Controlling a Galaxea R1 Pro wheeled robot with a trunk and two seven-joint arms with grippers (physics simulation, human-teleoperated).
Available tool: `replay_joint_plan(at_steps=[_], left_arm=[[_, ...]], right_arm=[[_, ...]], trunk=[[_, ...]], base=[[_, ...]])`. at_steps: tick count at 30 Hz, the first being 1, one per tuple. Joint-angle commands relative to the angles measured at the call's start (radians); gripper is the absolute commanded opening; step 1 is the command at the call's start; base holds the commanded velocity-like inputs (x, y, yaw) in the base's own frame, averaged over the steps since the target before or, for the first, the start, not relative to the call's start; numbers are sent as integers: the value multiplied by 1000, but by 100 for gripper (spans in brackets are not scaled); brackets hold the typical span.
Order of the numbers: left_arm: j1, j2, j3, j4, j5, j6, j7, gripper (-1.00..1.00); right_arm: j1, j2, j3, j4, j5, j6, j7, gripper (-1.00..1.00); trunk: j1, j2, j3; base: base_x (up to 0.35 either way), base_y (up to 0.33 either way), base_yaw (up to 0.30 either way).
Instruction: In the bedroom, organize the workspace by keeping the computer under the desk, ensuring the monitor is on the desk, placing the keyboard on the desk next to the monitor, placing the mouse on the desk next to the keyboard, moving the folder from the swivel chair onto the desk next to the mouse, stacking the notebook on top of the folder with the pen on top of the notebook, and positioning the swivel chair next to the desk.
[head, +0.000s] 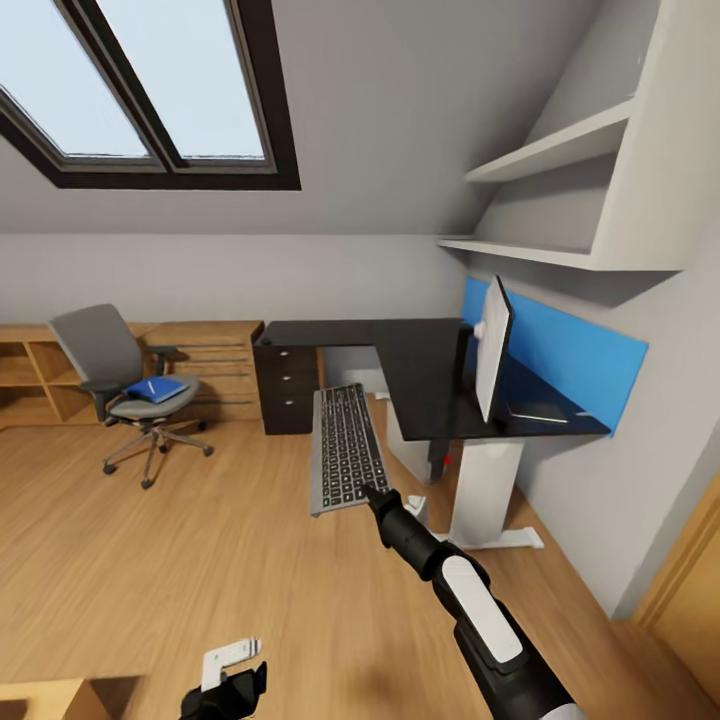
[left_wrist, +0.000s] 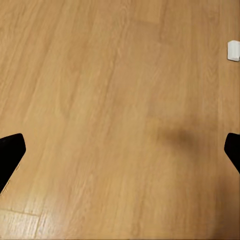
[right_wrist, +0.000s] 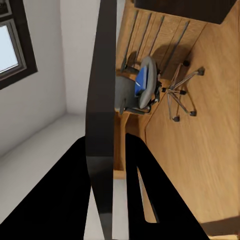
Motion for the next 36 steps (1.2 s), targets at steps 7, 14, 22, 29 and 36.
replay_joint_plan(at_steps=[7, 14, 22, 29, 36], left_arm=[[-1, 1, 12, 56, 11, -26, 11, 100], [-1, 0, 8, 158, 9, -43, 5, 100], [-1, -1, 2, 300, 3, -207, 9, 100], [-1, -2, 1, 300, 2, -208, 9, 100], [-1, -3, 0, 300, 2, -208, 9, 100]], right_arm=[[0, -3, -1, 4, -13, 0, 5, -100], [1, -2, 0, 2, -13, -3, 6, -100], [1, 2, 4, 6, -13, -6, 6, -100], [1, 2, 5, 7, -12, -7, 6, -100], [1, 1, 4, 8, -11, -6, 6, -100]], trunk=[[1, -1, -1], [1, -1, -1], [-26, 48, 24], [-53, 97, 51], [-80, 146, 79]], base=[[330, 102, 0], [194, 62, 0], [70, 2, 133], [296, 0, 232], [328, 0, 228]])
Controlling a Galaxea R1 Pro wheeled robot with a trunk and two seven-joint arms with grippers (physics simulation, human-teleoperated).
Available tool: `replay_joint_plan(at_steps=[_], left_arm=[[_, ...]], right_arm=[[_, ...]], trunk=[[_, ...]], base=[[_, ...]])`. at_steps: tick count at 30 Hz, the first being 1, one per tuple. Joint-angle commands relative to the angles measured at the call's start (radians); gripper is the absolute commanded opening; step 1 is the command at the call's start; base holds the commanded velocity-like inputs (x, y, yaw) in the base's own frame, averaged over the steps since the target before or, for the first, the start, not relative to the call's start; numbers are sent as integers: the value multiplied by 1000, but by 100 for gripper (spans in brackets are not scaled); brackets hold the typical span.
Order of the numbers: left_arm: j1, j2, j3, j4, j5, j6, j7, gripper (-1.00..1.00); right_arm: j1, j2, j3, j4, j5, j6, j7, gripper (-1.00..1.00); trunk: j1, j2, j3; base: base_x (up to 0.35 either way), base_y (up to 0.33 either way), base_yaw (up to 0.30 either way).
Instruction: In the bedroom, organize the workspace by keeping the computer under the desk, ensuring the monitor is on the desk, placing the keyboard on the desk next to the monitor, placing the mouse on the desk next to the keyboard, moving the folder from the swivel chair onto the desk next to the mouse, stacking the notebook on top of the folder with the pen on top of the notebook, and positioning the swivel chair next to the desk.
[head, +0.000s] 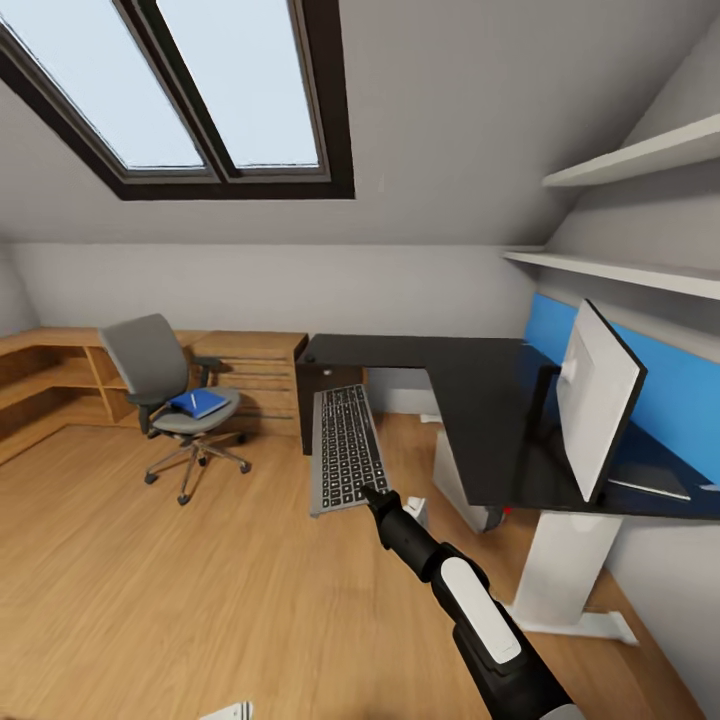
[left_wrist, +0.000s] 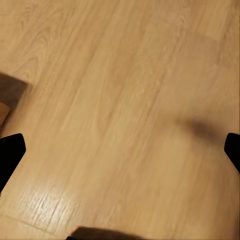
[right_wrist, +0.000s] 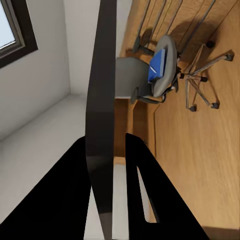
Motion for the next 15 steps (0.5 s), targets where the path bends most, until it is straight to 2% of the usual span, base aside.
replay_joint_plan(at_steps=[1, 15], left_arm=[[-1, 1, -4, -2, 8, 4, 8, 100], [-1, -1, -4, -2, 8, 2, 8, 100]], right_arm=[[0, 0, -1, 0, -7, 3, 3, -100], [0, -1, -1, 0, -6, 2, 3, -100]], trunk=[[-3, 7, 3], [-57, 105, 48]], base=[[330, 0, 172], [330, 0, 23]])
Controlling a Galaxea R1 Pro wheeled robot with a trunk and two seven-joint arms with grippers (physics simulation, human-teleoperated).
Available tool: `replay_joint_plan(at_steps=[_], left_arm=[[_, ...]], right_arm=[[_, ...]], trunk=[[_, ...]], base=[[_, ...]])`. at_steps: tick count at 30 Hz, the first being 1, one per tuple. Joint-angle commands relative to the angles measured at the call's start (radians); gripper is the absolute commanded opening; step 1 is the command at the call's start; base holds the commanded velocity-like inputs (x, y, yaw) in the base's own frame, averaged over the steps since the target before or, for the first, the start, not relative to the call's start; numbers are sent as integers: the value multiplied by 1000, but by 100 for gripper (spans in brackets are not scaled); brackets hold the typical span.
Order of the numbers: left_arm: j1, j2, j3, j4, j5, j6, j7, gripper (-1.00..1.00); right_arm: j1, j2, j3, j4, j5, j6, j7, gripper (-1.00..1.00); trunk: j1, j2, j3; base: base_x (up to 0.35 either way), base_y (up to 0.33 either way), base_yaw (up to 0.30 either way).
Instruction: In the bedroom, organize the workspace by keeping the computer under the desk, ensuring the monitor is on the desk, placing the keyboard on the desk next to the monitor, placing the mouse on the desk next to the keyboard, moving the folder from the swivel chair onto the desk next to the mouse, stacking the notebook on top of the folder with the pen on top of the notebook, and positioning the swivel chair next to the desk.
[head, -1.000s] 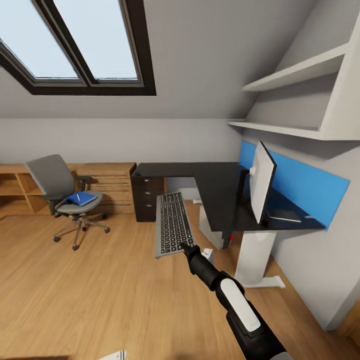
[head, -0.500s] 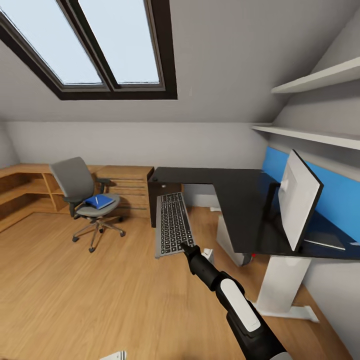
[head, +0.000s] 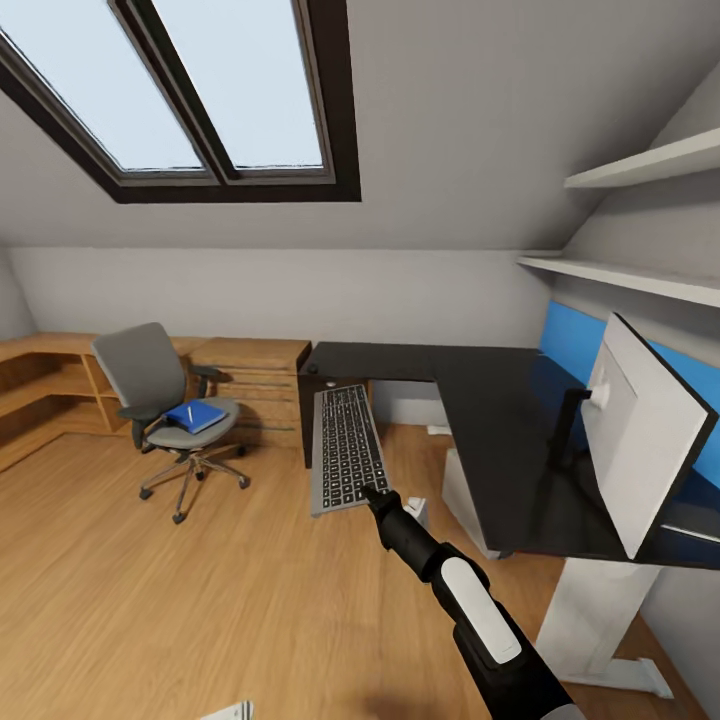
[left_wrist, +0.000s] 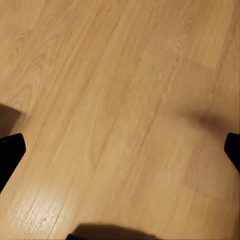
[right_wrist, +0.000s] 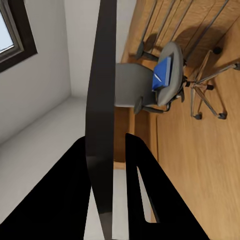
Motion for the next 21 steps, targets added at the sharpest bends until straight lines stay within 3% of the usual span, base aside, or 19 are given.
replay_joint_plan(at_steps=[1, 21], left_arm=[[0, 1, -3, -2, 8, 4, 7, 100], [0, 0, -3, -2, 8, 4, 7, 100]], right_arm=[[-1, 0, -1, 0, -7, 3, 4, -100], [-1, 0, -2, 0, -3, 2, 7, -100]], trunk=[[-3, 7, 2], [-80, 147, 65]], base=[[330, 0, 0], [330, 0, 0]])
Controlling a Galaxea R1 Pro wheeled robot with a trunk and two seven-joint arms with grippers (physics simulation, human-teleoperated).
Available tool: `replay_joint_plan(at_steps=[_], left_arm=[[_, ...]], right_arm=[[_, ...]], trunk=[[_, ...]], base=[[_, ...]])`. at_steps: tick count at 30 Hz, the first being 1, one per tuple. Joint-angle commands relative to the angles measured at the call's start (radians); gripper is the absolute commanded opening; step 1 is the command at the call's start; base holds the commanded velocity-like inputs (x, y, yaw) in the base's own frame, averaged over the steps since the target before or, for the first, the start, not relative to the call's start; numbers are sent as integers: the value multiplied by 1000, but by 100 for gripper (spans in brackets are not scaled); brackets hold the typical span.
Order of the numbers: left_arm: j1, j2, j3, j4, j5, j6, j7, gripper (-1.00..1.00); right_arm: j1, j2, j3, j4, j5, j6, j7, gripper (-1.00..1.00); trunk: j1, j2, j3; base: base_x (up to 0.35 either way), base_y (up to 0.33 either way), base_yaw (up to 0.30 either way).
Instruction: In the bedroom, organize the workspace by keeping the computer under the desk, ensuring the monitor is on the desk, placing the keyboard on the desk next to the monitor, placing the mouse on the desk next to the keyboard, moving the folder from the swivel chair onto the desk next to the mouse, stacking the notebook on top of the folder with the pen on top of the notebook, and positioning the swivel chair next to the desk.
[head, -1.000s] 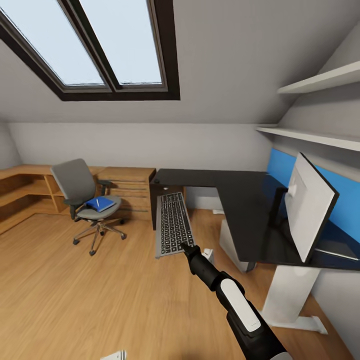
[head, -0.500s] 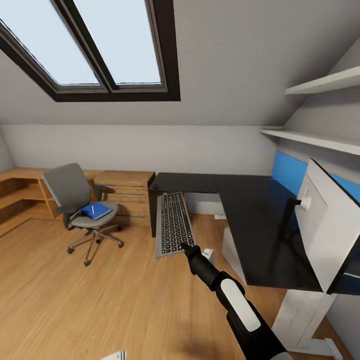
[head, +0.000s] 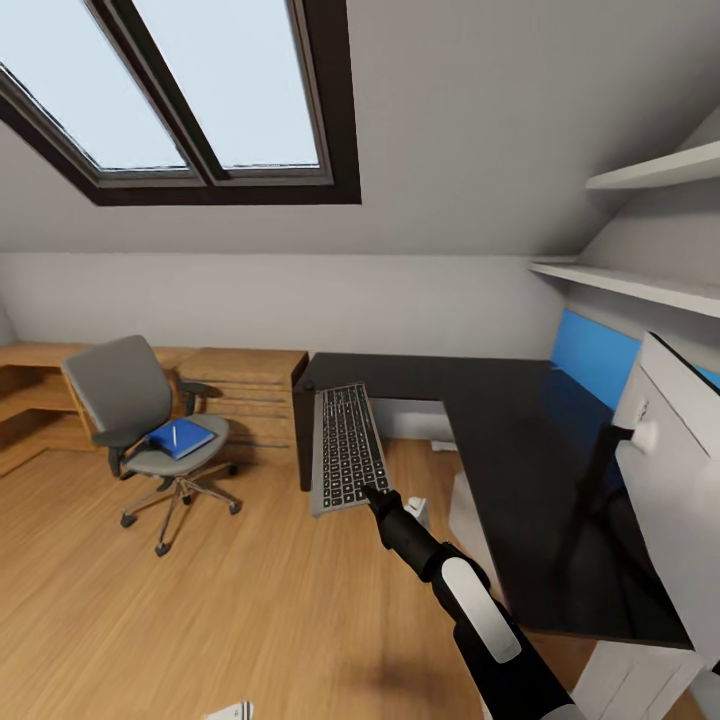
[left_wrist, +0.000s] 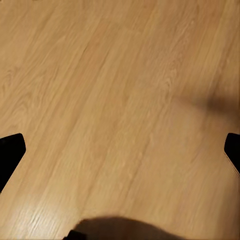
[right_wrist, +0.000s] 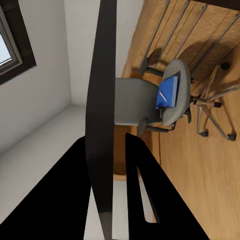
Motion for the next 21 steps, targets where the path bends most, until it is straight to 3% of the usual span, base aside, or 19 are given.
replay_joint_plan(at_steps=[1, 21], left_arm=[[0, 1, -3, -2, 8, 4, 7, 100], [0, 1, -3, 0, 9, 4, 7, 100]], right_arm=[[-1, -1, -1, 0, -7, 3, 7, -100], [-1, -2, 0, -2, -7, 3, 9, -100]], trunk=[[-3, 6, 2], [-80, 146, 65]], base=[[330, 0, 0], [330, 3, 0]])
